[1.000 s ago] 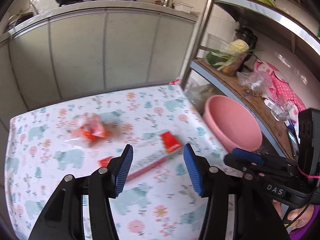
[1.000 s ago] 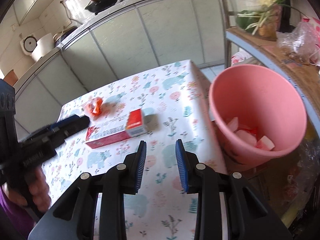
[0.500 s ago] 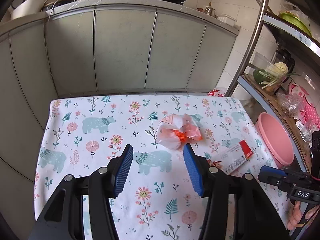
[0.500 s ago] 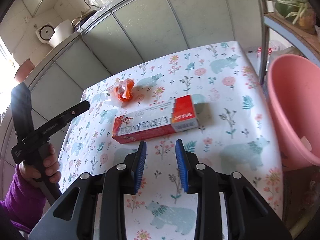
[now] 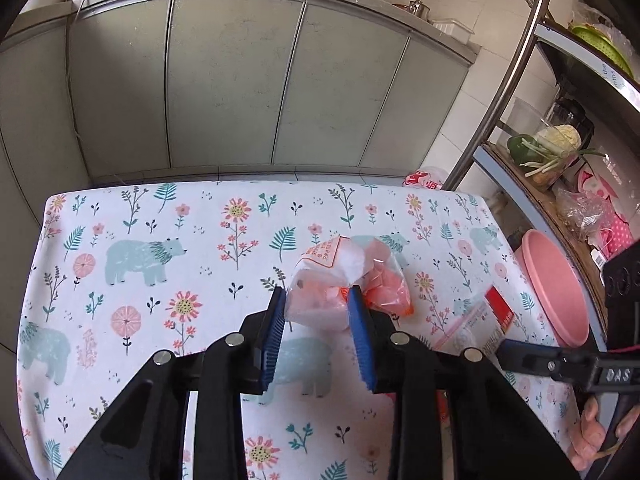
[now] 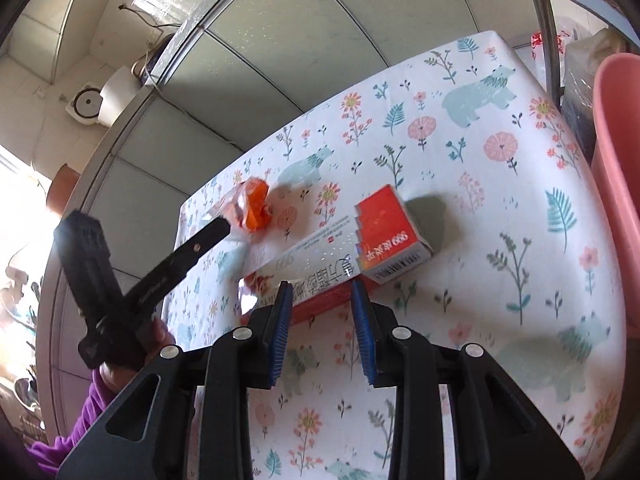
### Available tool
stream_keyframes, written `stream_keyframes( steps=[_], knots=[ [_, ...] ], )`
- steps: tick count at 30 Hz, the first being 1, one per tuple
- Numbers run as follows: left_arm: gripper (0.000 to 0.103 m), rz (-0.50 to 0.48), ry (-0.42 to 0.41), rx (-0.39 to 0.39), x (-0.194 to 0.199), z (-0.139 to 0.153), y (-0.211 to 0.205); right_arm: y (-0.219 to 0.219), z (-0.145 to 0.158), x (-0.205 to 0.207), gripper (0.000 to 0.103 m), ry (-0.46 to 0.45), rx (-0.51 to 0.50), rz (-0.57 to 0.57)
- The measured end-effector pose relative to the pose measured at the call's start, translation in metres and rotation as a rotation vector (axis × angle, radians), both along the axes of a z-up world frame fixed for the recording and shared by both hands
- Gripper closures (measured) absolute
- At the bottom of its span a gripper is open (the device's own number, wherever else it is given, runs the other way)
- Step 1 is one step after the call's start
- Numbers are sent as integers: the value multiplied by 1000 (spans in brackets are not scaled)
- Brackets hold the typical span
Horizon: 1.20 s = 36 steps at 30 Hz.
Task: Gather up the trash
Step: 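Grasp the orange-and-white wrapper bag with the left tool while the right tool grasps the red-and-white box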
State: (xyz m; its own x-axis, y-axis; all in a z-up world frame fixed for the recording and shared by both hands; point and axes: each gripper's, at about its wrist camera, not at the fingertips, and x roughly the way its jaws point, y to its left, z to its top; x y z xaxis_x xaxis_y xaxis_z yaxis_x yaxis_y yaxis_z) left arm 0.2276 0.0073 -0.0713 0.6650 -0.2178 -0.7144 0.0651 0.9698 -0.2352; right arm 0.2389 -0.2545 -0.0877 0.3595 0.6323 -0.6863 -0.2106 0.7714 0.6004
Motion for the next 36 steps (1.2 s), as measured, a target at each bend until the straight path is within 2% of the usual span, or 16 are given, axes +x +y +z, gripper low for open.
stream_keyframes(
  steps=[4,6,9,17,22,24,27,36],
  knots=[
    [73,-7,-19,-9,-5,2,1,6,0,16,69,5,-8,-14],
    [74,-4,-28,-14,-9,4,3,11,1,25,62,7,-11,-19],
    [74,3,-40,-17,-18,9,6,23,2,36,58,22,-7,-16],
    [74,66,-85,0,-43,24,21,72,6,57,57,2,-80,51],
    [74,116,-98,-22,-59,32,41,91,12,46,57,-25,-169,81],
    [74,128,-102,-35,-63,34,47,96,15,36,52,-36,-225,89],
    [74,145,-108,-50,-70,36,54,105,17,23,50,-49,-283,96],
    [74,159,-102,-71,-90,36,57,130,10,3,49,-88,-424,46]
  ],
)
